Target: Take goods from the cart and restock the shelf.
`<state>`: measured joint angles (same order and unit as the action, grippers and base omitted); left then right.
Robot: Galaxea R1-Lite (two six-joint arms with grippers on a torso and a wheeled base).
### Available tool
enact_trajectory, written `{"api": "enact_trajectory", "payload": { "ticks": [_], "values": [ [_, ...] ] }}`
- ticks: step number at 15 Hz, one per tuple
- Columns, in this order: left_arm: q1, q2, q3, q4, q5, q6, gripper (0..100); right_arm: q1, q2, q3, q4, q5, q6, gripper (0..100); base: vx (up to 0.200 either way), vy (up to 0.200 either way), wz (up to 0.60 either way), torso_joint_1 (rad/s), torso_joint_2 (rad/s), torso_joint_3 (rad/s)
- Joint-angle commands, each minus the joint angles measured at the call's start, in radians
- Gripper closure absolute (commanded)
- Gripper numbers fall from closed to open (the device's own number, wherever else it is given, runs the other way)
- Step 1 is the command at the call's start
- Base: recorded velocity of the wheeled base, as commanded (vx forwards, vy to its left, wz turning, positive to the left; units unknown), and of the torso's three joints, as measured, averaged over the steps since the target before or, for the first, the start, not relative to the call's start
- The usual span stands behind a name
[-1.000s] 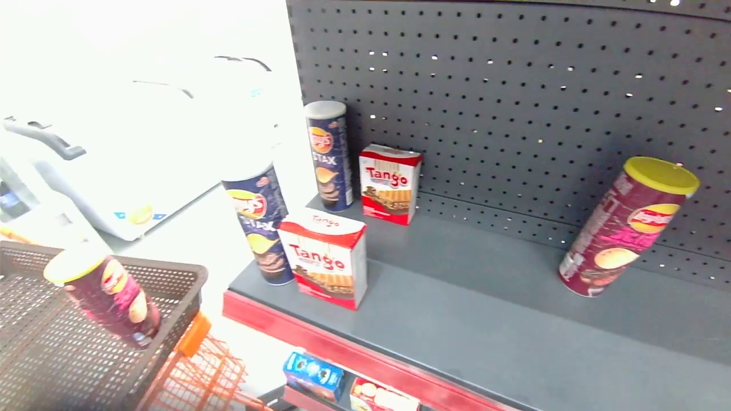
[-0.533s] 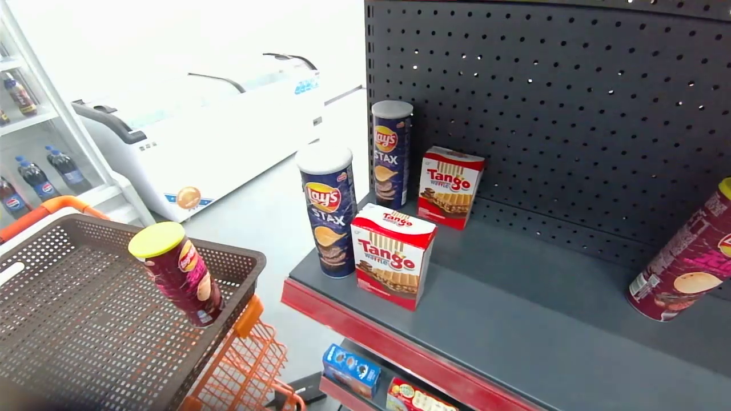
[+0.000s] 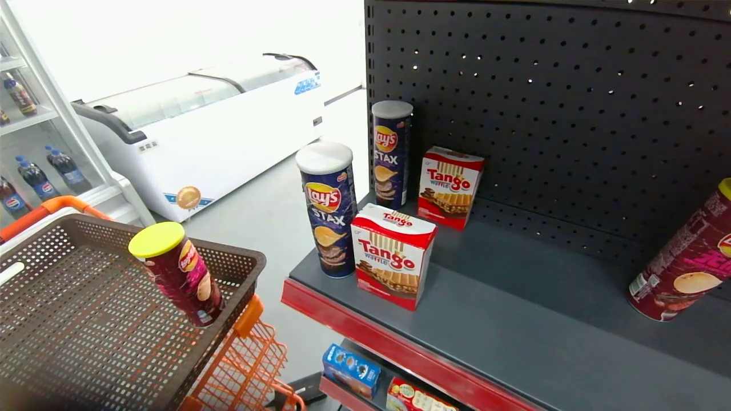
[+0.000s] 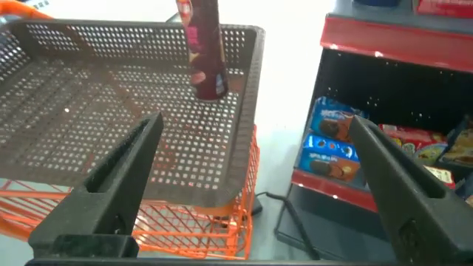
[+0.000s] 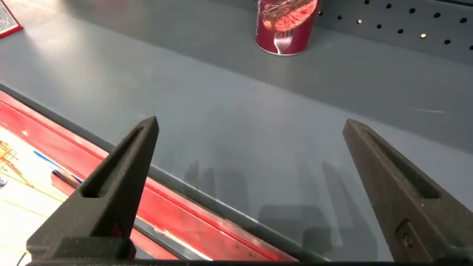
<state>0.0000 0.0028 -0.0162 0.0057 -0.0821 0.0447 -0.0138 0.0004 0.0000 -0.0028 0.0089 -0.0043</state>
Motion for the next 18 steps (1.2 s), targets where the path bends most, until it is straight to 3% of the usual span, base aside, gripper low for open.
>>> {"api": "enact_trajectory", "payload": {
  "ticks": [1,3,5,7,9,13,15,16,18],
  "values": [
    [-0.002,0.184,-0.232,0.066,0.044,0.007,0,0.000,0.000,0.000,0.000,0.000,0.000,0,0.000,0.000,0.00,0.000,0.00,0.000],
    [-0.003,0.306,-0.340,0.077,0.099,0.015,0,0.000,0.000,0.000,0.000,0.000,0.000,0,0.000,0.000,0.00,0.000,0.00,0.000],
    [-0.071,0.433,-0.360,0.046,0.200,0.024,0,0.000,0.000,0.000,0.000,0.000,0.000,0,0.000,0.000,0.00,0.000,0.00,0.000],
    [-0.046,0.505,-0.350,0.028,0.220,0.017,0,0.000,0.000,0.000,0.000,0.000,0.000,0,0.000,0.000,0.00,0.000,0.00,0.000],
    [-0.035,0.626,-0.346,-0.004,0.220,-0.014,0,0.000,0.000,0.000,0.000,0.000,0.000,0,0.000,0.000,0.00,0.000,0.00,0.000],
    [0.124,0.988,-0.354,-0.270,0.180,-0.022,0,0.000,0.001,0.000,0.000,0.000,0.000,0,0.000,0.000,0.00,0.000,0.00,0.000],
    [0.147,1.119,-0.355,-0.337,0.124,-0.017,0,0.000,0.000,0.000,0.000,0.000,0.000,0,0.000,0.000,0.00,0.000,0.00,0.000],
    [0.156,1.186,-0.350,-0.417,0.107,-0.019,0,0.000,0.000,0.000,0.000,0.000,0.000,0,0.000,0.000,0.00,0.000,0.00,0.000],
    [0.156,1.381,-0.320,-0.705,0.104,-0.009,0,0.000,0.000,0.000,0.000,0.000,0.000,0,0.000,0.000,0.00,0.000,0.00,0.000]
  ]
}}
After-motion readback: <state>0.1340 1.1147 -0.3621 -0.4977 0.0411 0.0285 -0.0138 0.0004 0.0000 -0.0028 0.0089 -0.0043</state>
